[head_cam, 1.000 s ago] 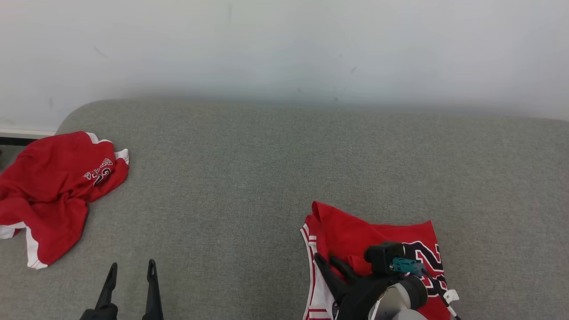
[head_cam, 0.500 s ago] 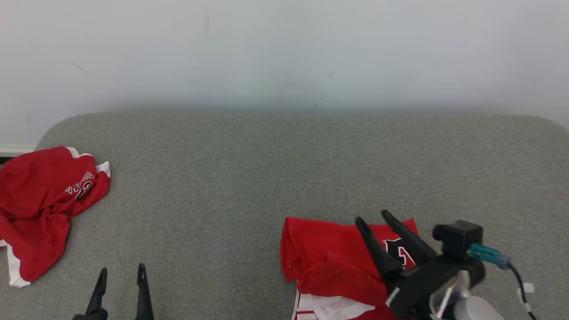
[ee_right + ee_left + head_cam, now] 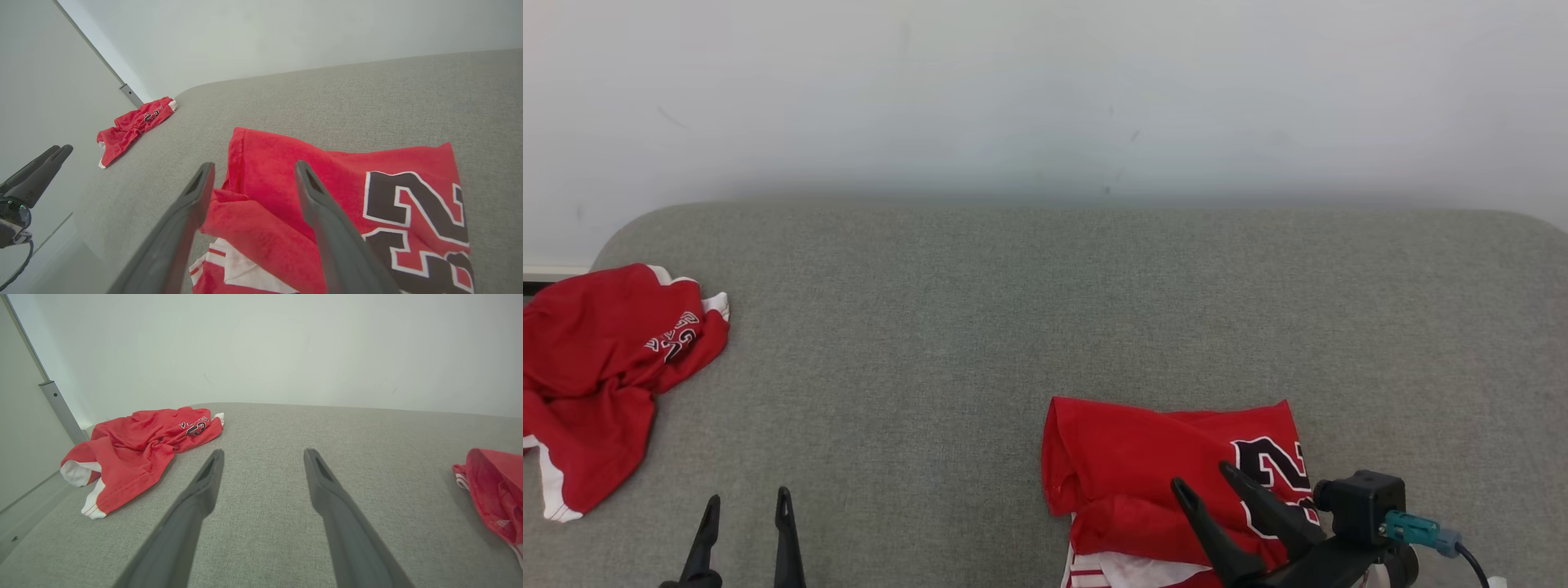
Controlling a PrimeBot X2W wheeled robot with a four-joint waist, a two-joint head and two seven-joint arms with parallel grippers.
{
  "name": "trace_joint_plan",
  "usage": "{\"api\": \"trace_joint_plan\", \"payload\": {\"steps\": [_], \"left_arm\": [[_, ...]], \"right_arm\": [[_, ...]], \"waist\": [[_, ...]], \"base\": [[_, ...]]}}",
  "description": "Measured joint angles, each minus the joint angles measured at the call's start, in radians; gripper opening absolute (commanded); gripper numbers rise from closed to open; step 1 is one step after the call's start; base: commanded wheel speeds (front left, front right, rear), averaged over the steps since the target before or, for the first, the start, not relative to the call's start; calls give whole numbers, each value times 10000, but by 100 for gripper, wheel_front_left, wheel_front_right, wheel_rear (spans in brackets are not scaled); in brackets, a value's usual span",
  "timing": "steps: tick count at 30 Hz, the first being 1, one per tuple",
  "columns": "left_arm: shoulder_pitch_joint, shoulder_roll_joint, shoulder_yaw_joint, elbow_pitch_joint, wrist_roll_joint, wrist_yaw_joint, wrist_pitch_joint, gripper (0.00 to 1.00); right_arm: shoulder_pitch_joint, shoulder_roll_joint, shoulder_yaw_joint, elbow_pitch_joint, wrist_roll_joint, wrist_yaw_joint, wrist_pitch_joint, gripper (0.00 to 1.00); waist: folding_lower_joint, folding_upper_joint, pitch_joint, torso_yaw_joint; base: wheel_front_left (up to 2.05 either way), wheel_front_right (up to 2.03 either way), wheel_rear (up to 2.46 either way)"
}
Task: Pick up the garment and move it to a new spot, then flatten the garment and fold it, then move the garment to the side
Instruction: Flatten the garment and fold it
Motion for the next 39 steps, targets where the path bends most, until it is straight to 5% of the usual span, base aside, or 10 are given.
{"api": "trace_joint_plan", "payload": {"steps": [10, 27, 39], "left_arm": [[2, -33, 73, 52, 17, -21, 0, 100], [224, -90, 259, -71, 50, -96, 0, 100], [515, -92, 105, -504, 435, -4, 0, 100]], "right_arm": [[50, 48, -276, -117, -75, 0, -337, 100], [714, 761, -2918, 201, -1624, 0, -2934, 100], [1406, 1492, -4134, 550, -2351, 0, -3726, 100]], "waist": [[0, 0, -96, 72], [0, 0, -307, -409], [0, 0, -492, -819]], "base": [[0, 0, 0], [0, 0, 0], [0, 0, 0]]}}
